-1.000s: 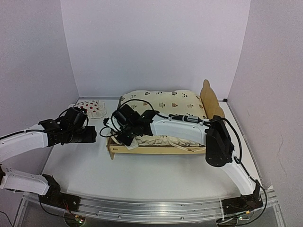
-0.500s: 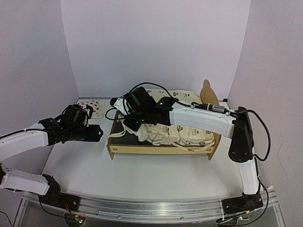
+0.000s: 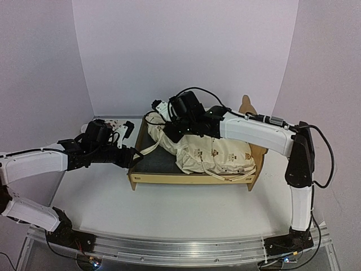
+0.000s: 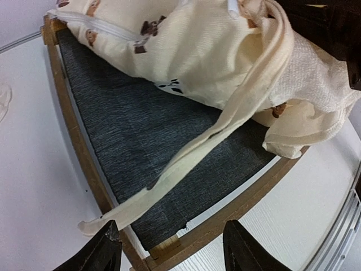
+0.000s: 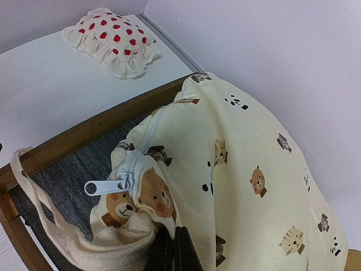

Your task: Set up the pet bed

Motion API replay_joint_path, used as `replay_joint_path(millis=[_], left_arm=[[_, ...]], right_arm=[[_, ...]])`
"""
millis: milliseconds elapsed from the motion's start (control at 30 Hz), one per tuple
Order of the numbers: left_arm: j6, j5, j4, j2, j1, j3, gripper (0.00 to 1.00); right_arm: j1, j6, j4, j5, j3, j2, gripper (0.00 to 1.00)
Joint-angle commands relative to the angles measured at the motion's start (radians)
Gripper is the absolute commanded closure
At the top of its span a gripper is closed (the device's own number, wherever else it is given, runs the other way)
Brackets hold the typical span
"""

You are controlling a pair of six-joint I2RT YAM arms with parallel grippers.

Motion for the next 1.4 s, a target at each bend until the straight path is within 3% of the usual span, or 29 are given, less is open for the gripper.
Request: replay_joint_path(millis=[0,400,567,700,967,1067,1267,1367], left_arm=[[0.109,0.053,0.090,0.041,-0.011,0.074,0.38],[0.223,-0.011,0.136,0.213,-0.011,0.165,0.50],[0.222,-0.010,0.124,0.261,-0.014,0.201,0.79],[0.201,-0.012,0.100,0.248,-0.043,0.224,0.90],[0.087,0.007,0.033,0.301,-0.169,0.336,0.85],[0.077,-0.030,0.026,0.329,-0.177,0.342,0.81],[0.077,-0.070,0.010,0.370,-0.179,0.339,0.87],[0.078,-0.082,-0.006,0.340,-0.184,0.341,0.84]], right_arm=[[-0.012,0.016,0.031,0.008,-0.017,-0.084,1.00],[-0.024,0.020,0.033,0.002,-0.067,-0.123,1.00],[-0.027,0.016,0.035,0.007,-0.079,-0.132,1.00],[-0.032,0.010,0.036,0.015,-0.092,-0.139,1.00],[-0.055,0.013,0.042,0.016,-0.115,-0.171,1.00],[-0.057,0.021,0.043,0.008,-0.135,-0.178,1.00],[-0.057,0.024,0.048,0.008,-0.163,-0.183,1.00],[-0.058,0.016,0.049,0.012,-0.160,-0.189,1.00]])
